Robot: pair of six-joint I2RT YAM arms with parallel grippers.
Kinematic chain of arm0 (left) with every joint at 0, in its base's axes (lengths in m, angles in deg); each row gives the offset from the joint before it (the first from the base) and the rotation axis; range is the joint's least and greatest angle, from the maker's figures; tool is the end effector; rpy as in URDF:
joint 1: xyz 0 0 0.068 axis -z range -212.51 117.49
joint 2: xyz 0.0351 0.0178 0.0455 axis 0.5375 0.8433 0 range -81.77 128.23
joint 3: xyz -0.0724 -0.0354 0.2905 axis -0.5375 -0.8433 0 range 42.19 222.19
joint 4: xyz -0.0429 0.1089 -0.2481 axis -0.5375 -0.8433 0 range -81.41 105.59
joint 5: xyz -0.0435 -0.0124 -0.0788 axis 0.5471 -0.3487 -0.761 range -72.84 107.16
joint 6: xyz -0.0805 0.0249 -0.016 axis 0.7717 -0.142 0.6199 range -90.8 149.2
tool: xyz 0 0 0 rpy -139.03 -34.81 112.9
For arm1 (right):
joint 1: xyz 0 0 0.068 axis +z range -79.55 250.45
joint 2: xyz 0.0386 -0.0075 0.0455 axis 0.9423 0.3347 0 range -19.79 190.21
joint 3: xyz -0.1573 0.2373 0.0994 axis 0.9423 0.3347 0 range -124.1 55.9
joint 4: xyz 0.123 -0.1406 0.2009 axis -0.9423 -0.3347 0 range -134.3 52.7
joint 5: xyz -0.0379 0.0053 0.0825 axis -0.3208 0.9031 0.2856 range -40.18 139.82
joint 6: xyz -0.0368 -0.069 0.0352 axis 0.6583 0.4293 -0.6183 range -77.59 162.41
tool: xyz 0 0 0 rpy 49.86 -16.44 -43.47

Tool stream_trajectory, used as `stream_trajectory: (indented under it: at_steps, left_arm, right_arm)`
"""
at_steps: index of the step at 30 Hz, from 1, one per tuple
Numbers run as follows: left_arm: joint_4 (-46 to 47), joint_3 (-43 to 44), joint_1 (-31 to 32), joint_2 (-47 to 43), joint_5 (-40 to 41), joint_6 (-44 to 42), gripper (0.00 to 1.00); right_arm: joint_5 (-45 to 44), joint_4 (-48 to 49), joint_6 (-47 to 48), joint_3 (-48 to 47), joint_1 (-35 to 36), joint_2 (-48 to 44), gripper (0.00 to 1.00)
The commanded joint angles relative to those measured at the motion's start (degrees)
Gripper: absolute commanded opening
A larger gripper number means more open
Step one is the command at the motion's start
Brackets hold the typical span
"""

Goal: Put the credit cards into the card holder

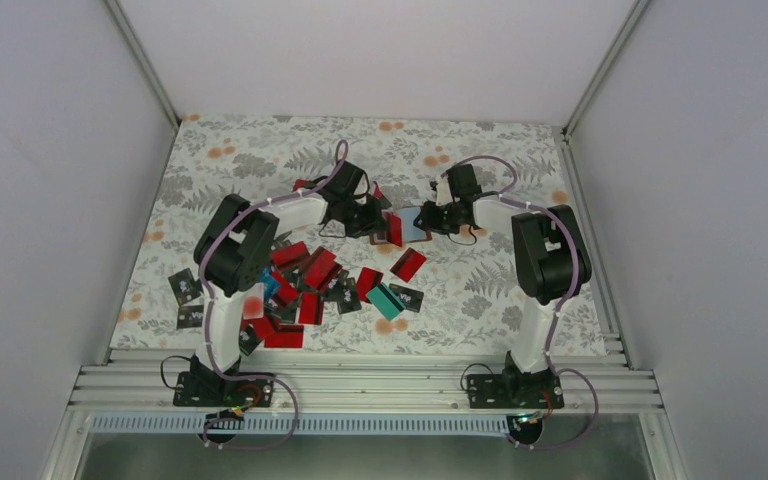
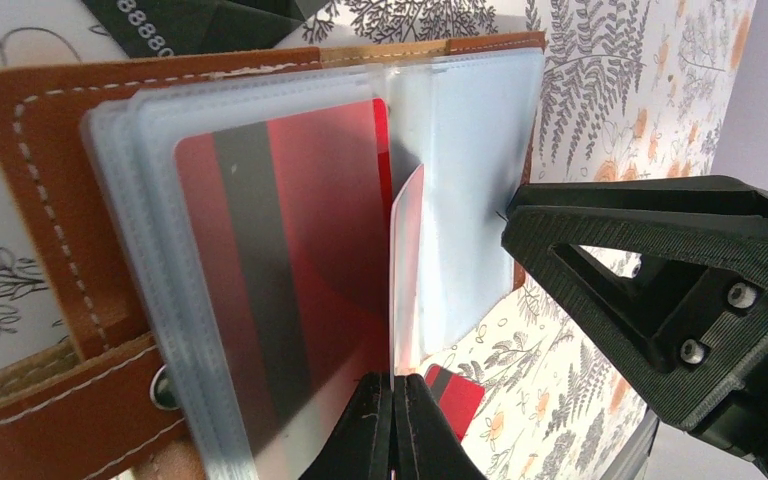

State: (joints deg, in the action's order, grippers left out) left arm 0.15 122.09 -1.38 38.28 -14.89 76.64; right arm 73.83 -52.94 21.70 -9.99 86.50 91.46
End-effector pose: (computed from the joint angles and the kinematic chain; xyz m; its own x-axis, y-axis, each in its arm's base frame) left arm 0.3914 -0.2832 0.1327 -0.9895 -0.1318 -0.0598 -0.0502 0.7000 -0.7124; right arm 0.3953 0.1458 0.1201 -0.9426 0.0650 -0.3277 -0.1164 0.8556 0.5043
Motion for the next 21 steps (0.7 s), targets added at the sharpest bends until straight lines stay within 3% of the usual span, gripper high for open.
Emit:
stream_trajectory:
  at_steps: [1, 21]
  left_arm:
    - [-2.25, -1.11, -0.4, -1.99, 2.99, 0.79, 0.02]
    - [3.9, 0.65, -0.52, 0.97, -2.19, -1.32, 0.02]
  right_arm:
    - [-1.54, -5.11, 0.27, 2.23, -0.19, 1.38, 0.24]
    - [-0.68, -5.01, 0.41, 2.08, -0.2, 2.04, 0.23]
